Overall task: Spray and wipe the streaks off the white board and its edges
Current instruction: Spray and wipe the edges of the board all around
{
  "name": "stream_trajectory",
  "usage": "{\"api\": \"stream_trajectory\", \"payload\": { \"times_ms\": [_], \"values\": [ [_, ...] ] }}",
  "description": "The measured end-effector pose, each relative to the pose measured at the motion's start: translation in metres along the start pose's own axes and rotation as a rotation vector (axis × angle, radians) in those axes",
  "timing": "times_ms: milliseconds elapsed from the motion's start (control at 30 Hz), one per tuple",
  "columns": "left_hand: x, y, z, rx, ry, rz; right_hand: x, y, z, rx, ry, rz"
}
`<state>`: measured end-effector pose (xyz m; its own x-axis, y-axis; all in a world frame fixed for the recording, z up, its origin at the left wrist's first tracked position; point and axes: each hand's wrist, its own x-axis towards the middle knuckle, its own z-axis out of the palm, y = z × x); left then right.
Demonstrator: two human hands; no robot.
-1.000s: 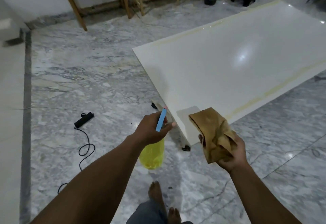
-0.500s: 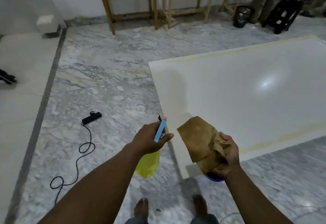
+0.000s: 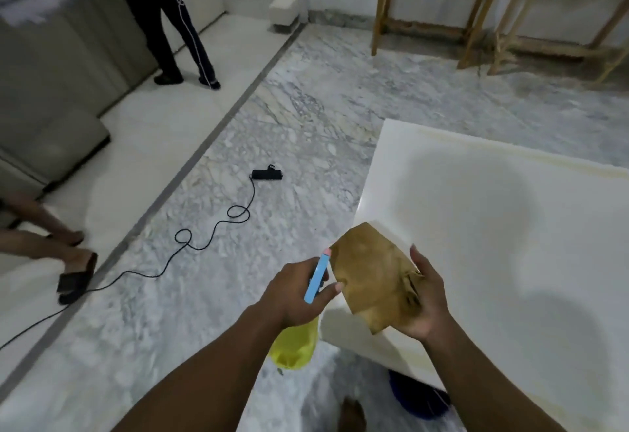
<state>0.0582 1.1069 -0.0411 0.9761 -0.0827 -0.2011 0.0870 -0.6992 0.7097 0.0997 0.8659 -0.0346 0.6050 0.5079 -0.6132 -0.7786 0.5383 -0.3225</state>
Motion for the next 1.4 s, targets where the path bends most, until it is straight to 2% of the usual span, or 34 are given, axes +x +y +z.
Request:
{"api": "stream_trajectory", "payload": {
  "times_ms": [100,200,333,467,633,733,867,967,1067,1233,1333,1400],
  "values": [
    [-0.027,0.007,0.006,-0.030,0.051,-0.048,0.012,0.008,0.010,-0.091,0.016,0.028],
    [-0.056,0.016,0.014,-0.041,0.033,-0.061,0.019,0.022,0.019,-0.175,0.022,0.069],
    [-0.099,0.032,0.032,-0.078,-0.014,-0.120,0.012,0.043,0.025,-0.264,-0.029,0.156],
    [-0.143,0.046,0.055,-0.069,0.048,-0.182,-0.016,0.063,0.021,-0.304,-0.074,0.181],
    [-0.186,0.068,0.092,-0.005,0.119,-0.221,-0.071,0.077,-0.012,-0.370,-0.130,0.182],
    [-0.205,0.090,0.121,0.037,0.166,-0.236,-0.105,0.078,-0.042,-0.379,-0.100,0.174],
    [-0.225,0.122,0.167,0.001,0.124,-0.308,-0.138,0.076,-0.085,-0.419,-0.051,0.244],
    [-0.228,0.133,0.179,-0.053,0.169,-0.362,-0.145,0.054,-0.091,-0.455,0.017,0.214],
    [-0.226,0.130,0.193,-0.124,0.292,-0.412,-0.128,0.018,-0.096,-0.602,0.074,0.193],
    [-0.194,0.147,0.221,-0.115,0.449,-0.508,-0.077,-0.049,-0.086,-0.927,0.046,0.193],
    [-0.174,0.155,0.232,-0.137,0.499,-0.557,-0.047,-0.064,-0.072,-1.133,-0.019,0.132],
    [-0.169,0.161,0.240,-0.180,0.552,-0.583,-0.032,-0.054,-0.062,-1.365,-0.082,0.013]
  ]
}}
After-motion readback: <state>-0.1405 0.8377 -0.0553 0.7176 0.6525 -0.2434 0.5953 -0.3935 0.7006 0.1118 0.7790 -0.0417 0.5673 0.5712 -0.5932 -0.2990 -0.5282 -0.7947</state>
